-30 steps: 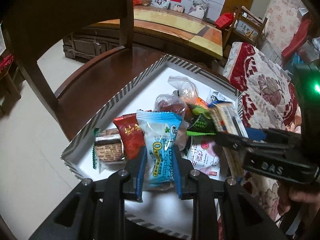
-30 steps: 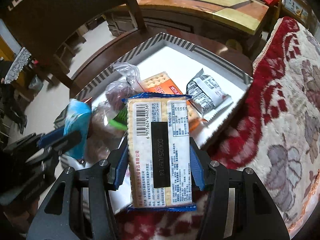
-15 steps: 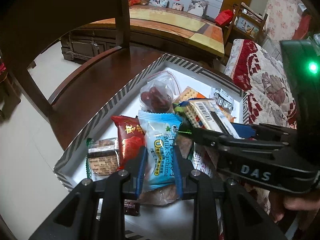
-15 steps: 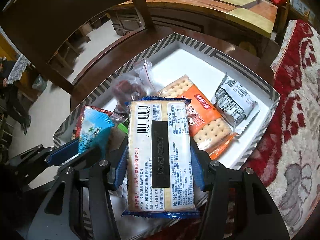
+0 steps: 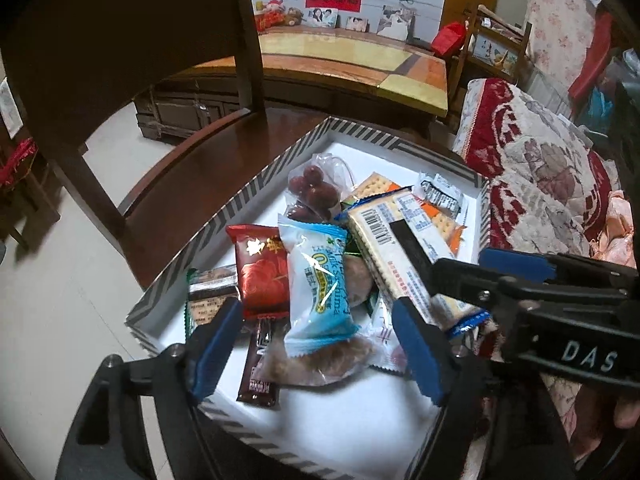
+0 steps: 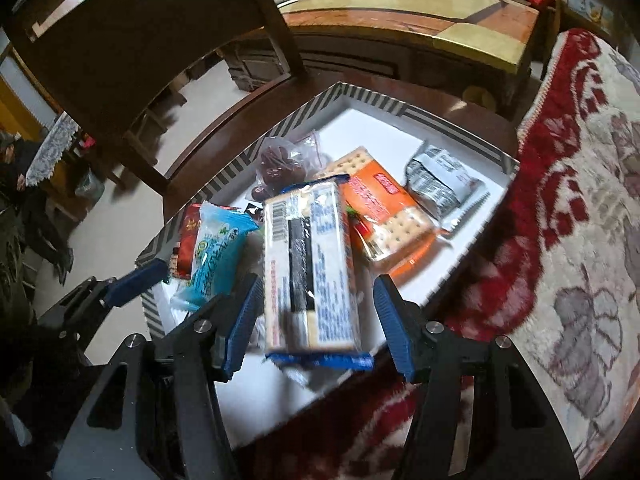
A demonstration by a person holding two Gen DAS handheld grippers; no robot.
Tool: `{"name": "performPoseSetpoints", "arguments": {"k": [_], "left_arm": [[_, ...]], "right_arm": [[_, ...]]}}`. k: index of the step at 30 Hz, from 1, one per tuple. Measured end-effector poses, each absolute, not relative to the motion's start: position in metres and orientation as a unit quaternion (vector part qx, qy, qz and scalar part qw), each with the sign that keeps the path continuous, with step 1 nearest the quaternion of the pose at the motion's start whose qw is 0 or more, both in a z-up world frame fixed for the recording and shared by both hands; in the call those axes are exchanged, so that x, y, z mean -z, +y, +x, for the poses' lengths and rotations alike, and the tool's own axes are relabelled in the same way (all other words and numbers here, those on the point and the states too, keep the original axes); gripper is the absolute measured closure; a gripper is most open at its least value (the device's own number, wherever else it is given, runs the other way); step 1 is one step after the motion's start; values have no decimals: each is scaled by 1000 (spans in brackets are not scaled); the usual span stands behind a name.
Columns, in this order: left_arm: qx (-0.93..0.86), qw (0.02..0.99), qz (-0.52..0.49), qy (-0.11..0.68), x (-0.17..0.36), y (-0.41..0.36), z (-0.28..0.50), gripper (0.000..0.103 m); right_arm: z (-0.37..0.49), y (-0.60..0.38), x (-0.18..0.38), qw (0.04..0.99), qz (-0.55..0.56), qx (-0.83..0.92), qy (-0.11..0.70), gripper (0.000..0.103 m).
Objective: Organize snacks
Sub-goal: 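Open both tools over the white tray to drop the snacks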
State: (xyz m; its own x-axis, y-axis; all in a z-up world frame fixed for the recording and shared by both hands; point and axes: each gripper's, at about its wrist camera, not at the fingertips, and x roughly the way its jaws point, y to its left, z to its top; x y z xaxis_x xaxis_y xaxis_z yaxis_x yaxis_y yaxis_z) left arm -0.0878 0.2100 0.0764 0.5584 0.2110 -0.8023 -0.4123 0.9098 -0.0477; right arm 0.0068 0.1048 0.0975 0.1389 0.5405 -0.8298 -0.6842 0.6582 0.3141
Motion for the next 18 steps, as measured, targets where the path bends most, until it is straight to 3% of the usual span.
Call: {"name": "performPoseSetpoints", "arguments": {"k": [6, 10, 18], "left_arm": [[-185, 880, -113, 423, -87, 201, -99, 17], [-198, 882, -102, 414, -94, 192, -106, 6], [-203, 876, -100, 426, -96, 181, -115, 6]], "right_arm": [[-2, 78, -107, 764, -42, -402, 503, 45], [-13, 67, -112, 775, -43, -401, 486, 45], [-30, 47, -121, 792, -53, -396, 461, 45]]}}
